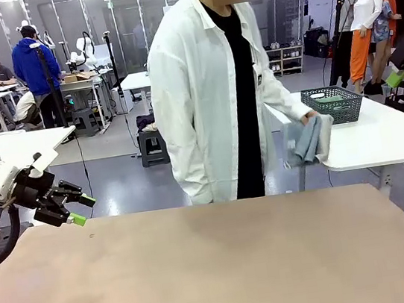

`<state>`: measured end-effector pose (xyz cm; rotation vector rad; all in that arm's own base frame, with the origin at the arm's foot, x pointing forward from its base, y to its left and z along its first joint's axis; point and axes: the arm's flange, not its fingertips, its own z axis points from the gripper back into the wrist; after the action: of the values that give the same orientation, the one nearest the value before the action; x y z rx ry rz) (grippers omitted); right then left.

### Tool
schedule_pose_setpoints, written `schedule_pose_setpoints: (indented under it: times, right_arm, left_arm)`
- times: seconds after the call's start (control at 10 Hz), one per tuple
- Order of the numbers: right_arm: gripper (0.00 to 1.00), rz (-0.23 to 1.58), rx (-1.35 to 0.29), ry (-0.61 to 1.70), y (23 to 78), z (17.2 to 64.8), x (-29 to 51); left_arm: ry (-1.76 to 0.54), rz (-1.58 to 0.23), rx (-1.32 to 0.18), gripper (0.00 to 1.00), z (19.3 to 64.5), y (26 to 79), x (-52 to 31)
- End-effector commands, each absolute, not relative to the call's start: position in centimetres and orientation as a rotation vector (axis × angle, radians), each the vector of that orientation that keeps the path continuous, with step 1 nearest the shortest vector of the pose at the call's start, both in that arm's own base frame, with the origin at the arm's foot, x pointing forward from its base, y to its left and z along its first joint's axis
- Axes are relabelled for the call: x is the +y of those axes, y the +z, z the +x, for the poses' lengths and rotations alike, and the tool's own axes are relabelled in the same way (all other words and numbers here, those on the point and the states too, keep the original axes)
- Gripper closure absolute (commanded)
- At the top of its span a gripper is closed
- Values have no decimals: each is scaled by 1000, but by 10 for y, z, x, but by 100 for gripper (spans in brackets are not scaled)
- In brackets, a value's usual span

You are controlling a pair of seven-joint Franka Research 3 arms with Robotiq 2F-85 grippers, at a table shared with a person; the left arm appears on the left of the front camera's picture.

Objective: Fold the towels and place them in the basket.
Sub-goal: Stack the folded Towel with hook on the right side of the table.

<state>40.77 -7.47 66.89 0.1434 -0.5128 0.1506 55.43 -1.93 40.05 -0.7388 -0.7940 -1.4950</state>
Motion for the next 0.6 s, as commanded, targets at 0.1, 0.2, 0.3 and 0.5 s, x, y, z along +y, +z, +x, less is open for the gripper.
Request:
schedule_pose_setpoints:
  times: [0.1,0.2,0.3,0.5]
  right_arm:
    - [0,144,-502,142,671,410,-74]
    - [0,144,-502,142,671,410,-74]
    - [0,144,-502,142,671,410,-74]
    - [0,144,-502,142,671,410,-74]
  left_arm:
    - [-1504,-734,-800,17,554,402,-19]
    - [-1504,-734,-800,17,554,402,-19]
    - [-1504,-734,-800,17,554,402,-19]
    - [-1504,-734,-800,17,554,402,-19]
